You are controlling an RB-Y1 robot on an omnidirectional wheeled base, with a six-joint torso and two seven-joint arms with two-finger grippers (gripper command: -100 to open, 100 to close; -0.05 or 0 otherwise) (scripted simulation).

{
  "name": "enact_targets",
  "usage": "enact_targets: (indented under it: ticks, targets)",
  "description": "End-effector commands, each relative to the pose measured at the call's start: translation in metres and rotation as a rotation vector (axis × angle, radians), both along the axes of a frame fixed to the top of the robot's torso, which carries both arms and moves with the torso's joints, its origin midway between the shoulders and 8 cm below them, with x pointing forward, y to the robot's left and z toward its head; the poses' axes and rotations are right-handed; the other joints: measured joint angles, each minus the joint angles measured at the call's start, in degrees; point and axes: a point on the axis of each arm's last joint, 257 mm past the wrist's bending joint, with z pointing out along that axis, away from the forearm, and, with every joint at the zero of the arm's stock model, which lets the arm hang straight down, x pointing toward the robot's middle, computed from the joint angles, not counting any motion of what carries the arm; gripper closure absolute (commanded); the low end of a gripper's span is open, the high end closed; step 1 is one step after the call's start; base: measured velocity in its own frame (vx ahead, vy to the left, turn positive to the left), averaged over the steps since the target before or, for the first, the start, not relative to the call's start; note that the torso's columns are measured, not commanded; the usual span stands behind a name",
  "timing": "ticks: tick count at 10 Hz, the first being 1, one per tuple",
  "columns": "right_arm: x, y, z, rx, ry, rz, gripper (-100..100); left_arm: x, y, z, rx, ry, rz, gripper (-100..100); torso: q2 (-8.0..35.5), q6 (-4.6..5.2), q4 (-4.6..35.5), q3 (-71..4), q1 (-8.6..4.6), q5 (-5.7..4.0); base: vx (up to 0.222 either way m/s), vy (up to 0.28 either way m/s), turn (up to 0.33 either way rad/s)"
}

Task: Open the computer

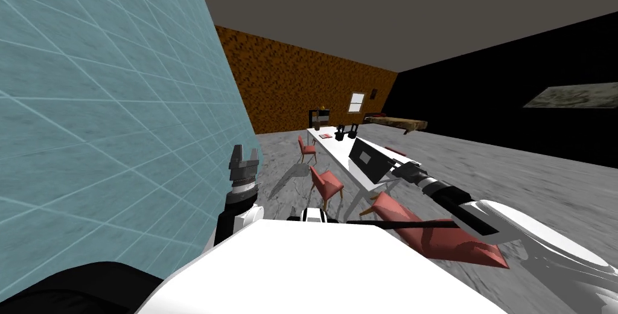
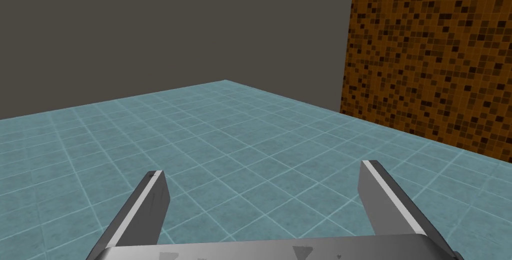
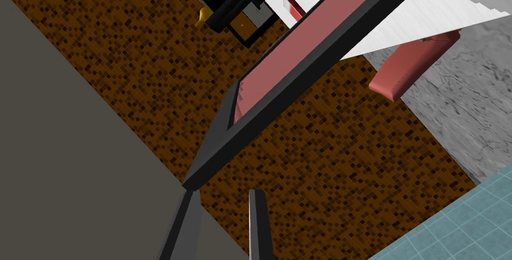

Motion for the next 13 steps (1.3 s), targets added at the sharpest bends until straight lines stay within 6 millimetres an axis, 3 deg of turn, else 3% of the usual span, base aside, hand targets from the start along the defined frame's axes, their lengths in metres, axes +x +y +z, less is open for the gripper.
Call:
enact_targets:
  ticks: [1, 3, 5, 8, 9, 11, 13]
  targets:
    - [-0.010, -0.015, -0.013, 0.031, 0.044, -0.003, 100, 0.000, 0.000, 0.000, 0.000, 0.000, 0.000, 0, 0.0, -0.20, 0.0, 0.0, 0.07, 0.05, -0.102, -0.009, 0.340]
    - [-0.020, -0.043, -0.029, 0.070, 0.069, -0.068, 100, 0.000, 0.000, 0.000, 0.000, 0.000, 0.000, 0, -0.1, -0.56, 0.1, 0.0, 0.35, 0.13, -0.103, -0.014, 0.321]
    - [-0.023, -0.049, -0.033, 0.072, 0.078, -0.082, 100, 0.000, 0.000, 0.000, 0.000, 0.000, 0.000, 0, -0.1, 0.20, -0.1, -0.1, 0.09, -0.05, 0.014, -0.003, 0.019]
    - [-0.026, -0.057, -0.039, 0.074, 0.089, -0.100, 100, 0.000, 0.000, 0.000, 0.000, 0.000, 0.000, 0, 0.2, -0.07, 0.1, 0.2, -0.15, -0.20, 0.012, 0.001, -0.023]
    - [-0.030, -0.066, -0.028, 0.087, 0.086, -0.089, 100, 0.000, 0.000, 0.000, 0.000, 0.000, 0.000, 0, 0.2, -0.10, 0.1, 0.2, 0.01, -0.15, -0.105, -0.001, 0.326]
    - [-0.041, -0.090, -0.039, 0.123, 0.100, -0.147, 100, 0.000, 0.000, 0.000, 0.000, 0.000, 0.000, 0, 0.3, -0.48, 0.2, 0.2, 0.42, 0.11, -0.109, -0.017, 0.316]
    - [-0.048, -0.103, -0.048, 0.126, 0.117, -0.179, 100, 0.000, 0.000, 0.000, 0.000, 0.000, 0.000, 0, 0.1, -0.04, 0.1, 0.1, 0.46, 0.06, 0.007, 0.004, -0.011]
